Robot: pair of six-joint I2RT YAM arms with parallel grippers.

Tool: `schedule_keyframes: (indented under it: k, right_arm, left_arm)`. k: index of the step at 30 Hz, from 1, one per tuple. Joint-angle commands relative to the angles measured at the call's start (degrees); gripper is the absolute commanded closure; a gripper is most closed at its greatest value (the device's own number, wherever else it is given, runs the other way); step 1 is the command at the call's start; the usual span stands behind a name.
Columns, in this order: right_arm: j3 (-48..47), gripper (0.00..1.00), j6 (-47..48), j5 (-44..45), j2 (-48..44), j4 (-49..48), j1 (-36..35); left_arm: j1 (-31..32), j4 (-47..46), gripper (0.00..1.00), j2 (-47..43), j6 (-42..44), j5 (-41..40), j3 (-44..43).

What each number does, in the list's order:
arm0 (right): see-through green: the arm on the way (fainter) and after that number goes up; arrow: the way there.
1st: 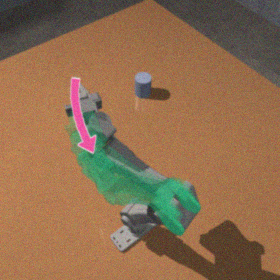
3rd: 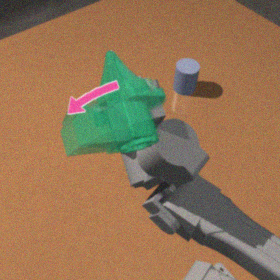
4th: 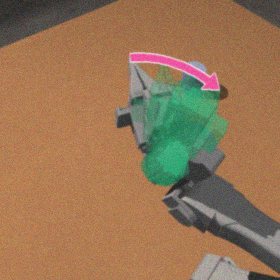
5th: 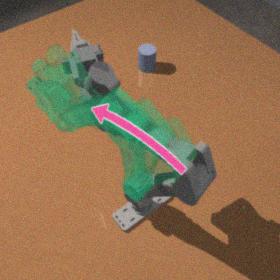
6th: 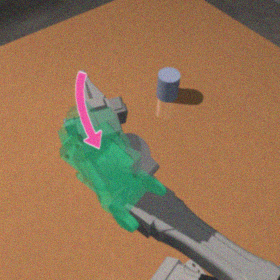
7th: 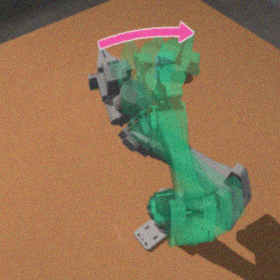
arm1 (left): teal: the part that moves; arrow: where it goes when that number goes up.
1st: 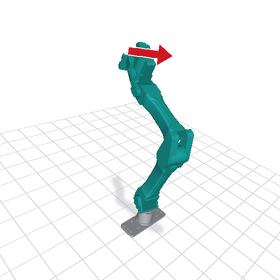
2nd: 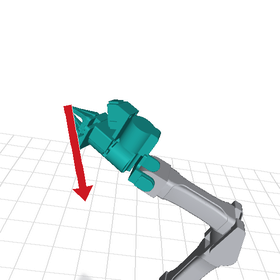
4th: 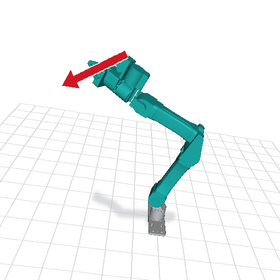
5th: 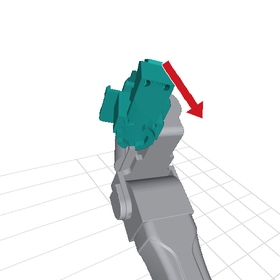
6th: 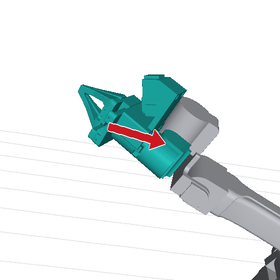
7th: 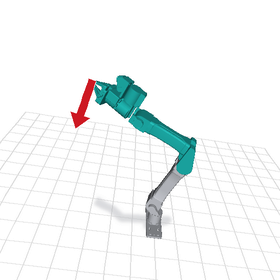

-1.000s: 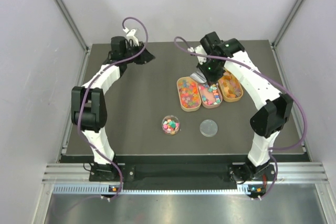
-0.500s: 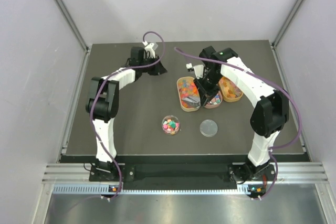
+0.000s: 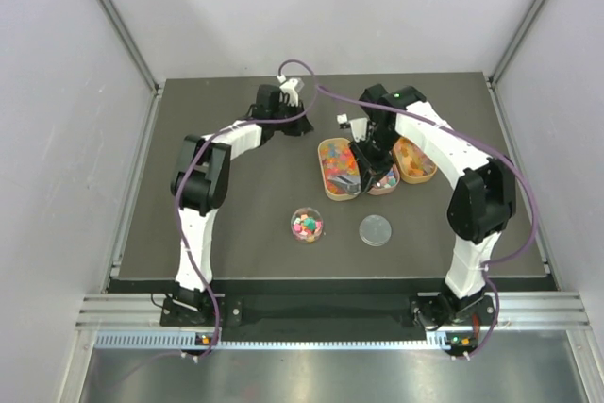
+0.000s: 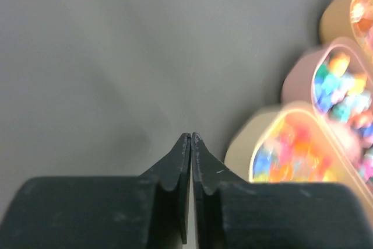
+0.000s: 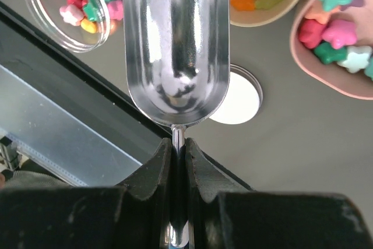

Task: Pack the candies
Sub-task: Move the storage box to the center of the board.

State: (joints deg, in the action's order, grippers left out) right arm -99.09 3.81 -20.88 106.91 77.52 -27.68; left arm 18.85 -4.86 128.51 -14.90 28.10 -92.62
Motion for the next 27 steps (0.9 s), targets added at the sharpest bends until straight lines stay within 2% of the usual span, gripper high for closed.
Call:
schedule_keyframes:
  k: [1,6,10,17,27]
  right_arm:
    - [-0.41,1.00,-0.65,0.93,-2.58,1.32,2.63]
    - [0.30,1.00,-1.18,3.92,-5.75,0.97,3.25]
    - [-0.14,1.00,-2.76,5.68,-6.02,0.01,4.04]
    - [-5.07,1.00,-3.29,7.78,-4.52,-0.79,4.92]
    - [6.09,1.00,-2.41,10.60,-11.11,-0.52,9.48]
  left_arm:
    - [-3.03,4.60,1.00,-11.86,6.88,0.79,7.52]
    - [-2.25,9.69,1.00,-19.86,11.29,7.49,20.35]
    - [1.44,11.19,1.00,-20.14,12.97,9.96,23.01]
    - [4.70,8.29,1.00,-14.61,8.22,11.19,20.56]
    - [10.15,5.74,1.00,-7.31,5.32,11.28,11.85]
